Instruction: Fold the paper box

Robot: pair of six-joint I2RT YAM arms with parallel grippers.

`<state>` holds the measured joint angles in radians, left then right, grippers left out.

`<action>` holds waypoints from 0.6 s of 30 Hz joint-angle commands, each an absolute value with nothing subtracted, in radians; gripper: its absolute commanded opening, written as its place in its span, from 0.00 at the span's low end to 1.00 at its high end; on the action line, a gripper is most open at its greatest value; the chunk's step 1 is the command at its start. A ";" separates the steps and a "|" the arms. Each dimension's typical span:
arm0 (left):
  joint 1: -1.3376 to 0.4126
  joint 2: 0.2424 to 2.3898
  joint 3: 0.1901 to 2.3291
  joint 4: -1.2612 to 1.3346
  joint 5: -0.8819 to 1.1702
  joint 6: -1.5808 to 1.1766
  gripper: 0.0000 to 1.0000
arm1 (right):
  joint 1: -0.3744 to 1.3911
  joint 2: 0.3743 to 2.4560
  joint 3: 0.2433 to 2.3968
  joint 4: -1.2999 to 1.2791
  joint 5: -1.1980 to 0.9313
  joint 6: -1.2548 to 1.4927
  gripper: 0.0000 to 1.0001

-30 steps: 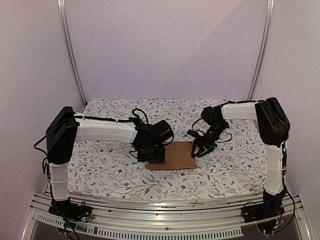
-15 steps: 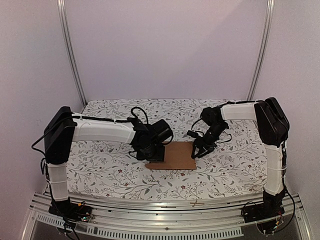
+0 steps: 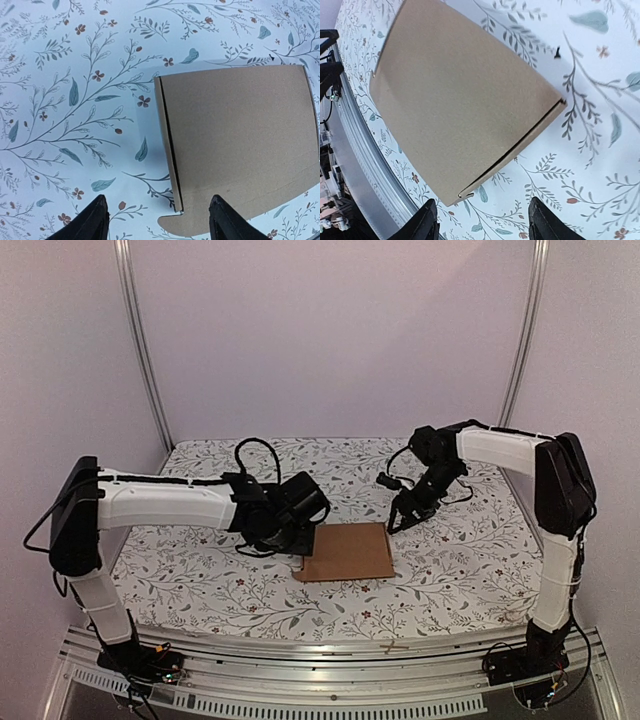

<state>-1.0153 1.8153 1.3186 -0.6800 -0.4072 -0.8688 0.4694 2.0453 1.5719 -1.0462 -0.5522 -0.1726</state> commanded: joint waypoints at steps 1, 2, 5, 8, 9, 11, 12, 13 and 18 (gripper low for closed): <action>-1.097 1.719 1.249 -0.671 -0.475 -0.902 0.68 | 0.463 1.966 1.704 -1.087 -0.485 -0.350 0.60; -1.118 1.704 1.233 -0.654 -0.473 -0.896 0.68 | 0.464 1.976 1.739 -1.092 -0.470 -0.384 0.61; -1.184 1.681 1.203 -0.609 -0.477 -0.869 0.68 | 0.475 2.042 1.831 -1.089 -0.437 -0.437 0.61; -1.204 1.685 1.173 -0.563 -0.457 -0.869 0.68 | 0.495 2.137 1.903 -1.066 -0.400 -0.465 0.61; -1.204 1.690 1.162 -0.548 -0.455 -0.878 0.69 | 0.500 2.183 1.925 -1.062 -0.393 -0.470 0.61; -1.198 1.707 1.154 -0.534 -0.463 -0.909 0.70 | 0.508 2.242 1.959 -1.056 -0.372 -0.465 0.61; -1.193 1.719 1.155 -0.534 -0.465 -0.921 0.71 | 0.510 2.262 1.967 -1.054 -0.371 -0.461 0.61; -1.189 1.731 1.161 -0.536 -0.466 -0.929 0.72 | 0.512 2.286 1.968 -1.051 -0.374 -0.455 0.61; -1.171 1.791 1.207 -0.562 -0.465 -0.930 0.76 | 0.513 2.301 1.902 -1.056 -0.459 -0.425 0.60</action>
